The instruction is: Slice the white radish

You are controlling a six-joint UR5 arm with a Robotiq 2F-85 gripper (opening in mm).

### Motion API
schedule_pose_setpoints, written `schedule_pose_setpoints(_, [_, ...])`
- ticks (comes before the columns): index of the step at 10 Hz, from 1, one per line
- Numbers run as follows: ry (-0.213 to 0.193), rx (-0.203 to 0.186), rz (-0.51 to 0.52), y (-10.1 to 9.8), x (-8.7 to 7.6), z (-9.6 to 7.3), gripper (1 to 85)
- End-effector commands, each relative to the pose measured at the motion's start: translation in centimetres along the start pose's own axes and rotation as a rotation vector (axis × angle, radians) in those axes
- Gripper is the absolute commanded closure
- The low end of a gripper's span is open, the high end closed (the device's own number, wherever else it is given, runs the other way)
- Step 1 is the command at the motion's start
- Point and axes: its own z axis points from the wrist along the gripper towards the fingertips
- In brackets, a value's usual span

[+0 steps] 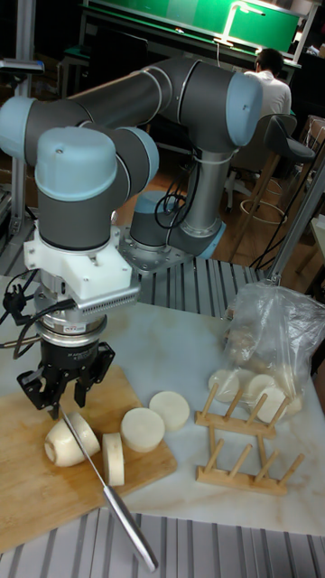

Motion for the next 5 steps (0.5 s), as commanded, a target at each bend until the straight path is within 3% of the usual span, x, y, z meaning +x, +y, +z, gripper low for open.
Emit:
schedule_pose_setpoints(1, [0.024,-0.023,0.034,0.4,-1.0,0.2,44.0])
schedule_pose_setpoints(5, [0.108,-0.061,0.06,1.6,-0.3,-0.1,50.3])
